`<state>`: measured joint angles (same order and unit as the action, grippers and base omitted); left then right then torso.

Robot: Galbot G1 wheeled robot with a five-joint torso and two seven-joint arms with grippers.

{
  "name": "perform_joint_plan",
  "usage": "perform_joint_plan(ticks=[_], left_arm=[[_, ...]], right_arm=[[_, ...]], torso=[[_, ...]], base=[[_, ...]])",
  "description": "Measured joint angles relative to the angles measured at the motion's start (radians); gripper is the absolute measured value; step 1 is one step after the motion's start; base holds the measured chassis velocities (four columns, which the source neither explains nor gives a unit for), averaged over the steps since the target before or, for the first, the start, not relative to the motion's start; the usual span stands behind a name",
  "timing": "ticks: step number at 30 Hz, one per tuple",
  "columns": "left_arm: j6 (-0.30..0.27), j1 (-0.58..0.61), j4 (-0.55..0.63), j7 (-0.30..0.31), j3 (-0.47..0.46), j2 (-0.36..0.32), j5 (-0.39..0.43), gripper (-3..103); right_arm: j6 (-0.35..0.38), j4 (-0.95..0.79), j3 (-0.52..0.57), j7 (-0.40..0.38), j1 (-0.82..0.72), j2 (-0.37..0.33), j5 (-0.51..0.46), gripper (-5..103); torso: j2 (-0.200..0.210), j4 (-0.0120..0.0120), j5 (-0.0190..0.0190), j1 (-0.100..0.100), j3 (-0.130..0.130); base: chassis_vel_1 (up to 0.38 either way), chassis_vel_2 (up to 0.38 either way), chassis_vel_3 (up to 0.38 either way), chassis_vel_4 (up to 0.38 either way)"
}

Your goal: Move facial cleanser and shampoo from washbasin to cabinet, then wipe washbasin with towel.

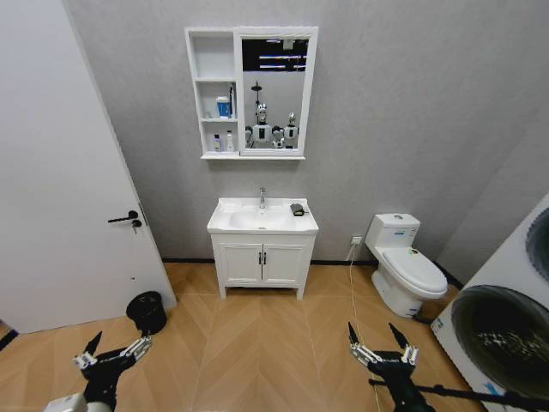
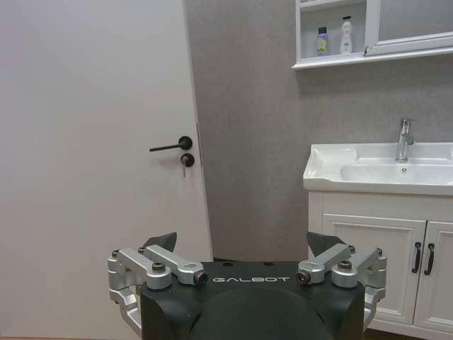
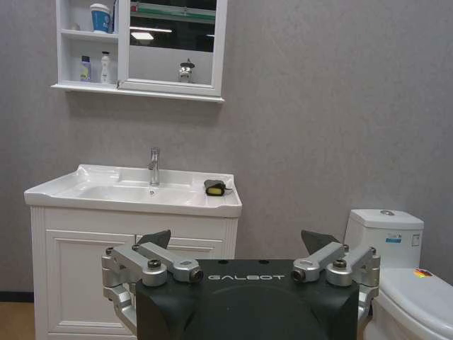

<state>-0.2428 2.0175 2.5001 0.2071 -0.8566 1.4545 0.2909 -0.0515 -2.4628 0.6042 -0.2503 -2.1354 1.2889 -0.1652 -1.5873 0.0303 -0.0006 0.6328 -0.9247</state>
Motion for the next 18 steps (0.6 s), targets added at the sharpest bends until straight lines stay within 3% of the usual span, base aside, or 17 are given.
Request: perform_joint_plan(ticks=[18], left_arm=[[0.000, 0.000, 0.000, 0.000, 0.000, 0.000, 0.000, 100]], right_arm=[[0.000, 0.000, 0.000, 0.000, 0.000, 0.000, 0.000, 100]], torso=[[0.000, 0.0000, 0.0000, 0.000, 0.000]], base=[[0.000, 0.000, 0.000, 0.000]])
